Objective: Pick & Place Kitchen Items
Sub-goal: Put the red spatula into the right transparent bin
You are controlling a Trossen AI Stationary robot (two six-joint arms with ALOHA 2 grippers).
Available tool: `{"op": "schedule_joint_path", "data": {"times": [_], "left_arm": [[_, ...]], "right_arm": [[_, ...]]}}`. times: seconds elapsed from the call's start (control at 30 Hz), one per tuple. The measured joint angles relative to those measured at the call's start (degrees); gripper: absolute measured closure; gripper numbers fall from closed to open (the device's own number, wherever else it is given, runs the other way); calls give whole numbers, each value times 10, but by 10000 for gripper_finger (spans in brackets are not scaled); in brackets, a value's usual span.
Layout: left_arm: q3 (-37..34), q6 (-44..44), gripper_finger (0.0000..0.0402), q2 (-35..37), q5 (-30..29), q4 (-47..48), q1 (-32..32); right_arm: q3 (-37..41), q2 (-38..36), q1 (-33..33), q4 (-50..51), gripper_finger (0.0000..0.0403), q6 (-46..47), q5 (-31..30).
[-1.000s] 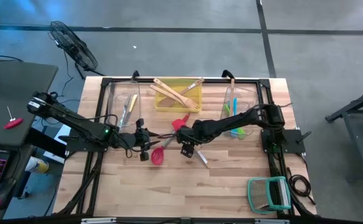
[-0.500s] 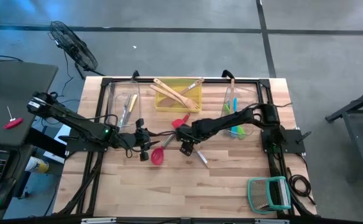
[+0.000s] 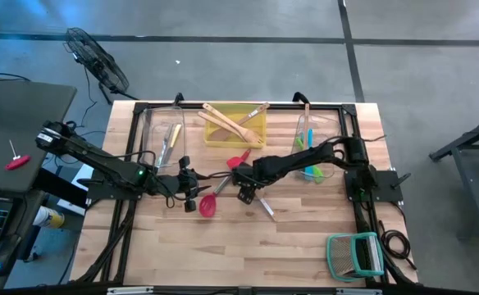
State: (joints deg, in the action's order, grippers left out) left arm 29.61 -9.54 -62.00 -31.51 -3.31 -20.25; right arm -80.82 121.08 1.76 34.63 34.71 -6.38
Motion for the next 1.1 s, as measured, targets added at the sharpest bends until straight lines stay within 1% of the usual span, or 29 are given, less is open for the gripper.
{"op": "schedule_joint_path", "data": {"times": [0.13, 0.3, 0.4, 0.53, 0.57, 0.9, 1.1], "left_arm": [[0, 0, 279, 0, 0, 0, 0], [0, 0, 279, 0, 0, 0, 0], [0, 0, 279, 0, 0, 0, 0], [0, 0, 279, 0, 0, 0, 0], [0, 0, 279, 0, 0, 0, 0], [0, 0, 279, 0, 0, 0, 0], [0, 0, 279, 0, 0, 1, 0]], "right_arm": [[0, 0, -1, 1, 151, 8, -3], [1, 1, -1, 0, 207, 25, -13], [1, 1, 0, 1, 250, 25, -20], [1, 2, 0, 4, 325, 26, -33], [1, 2, 0, 4, 337, 21, -35], [2, 1, 0, 7, 338, 8, -53], [4, -20, 3, 4, 338, -5, -57]]}}
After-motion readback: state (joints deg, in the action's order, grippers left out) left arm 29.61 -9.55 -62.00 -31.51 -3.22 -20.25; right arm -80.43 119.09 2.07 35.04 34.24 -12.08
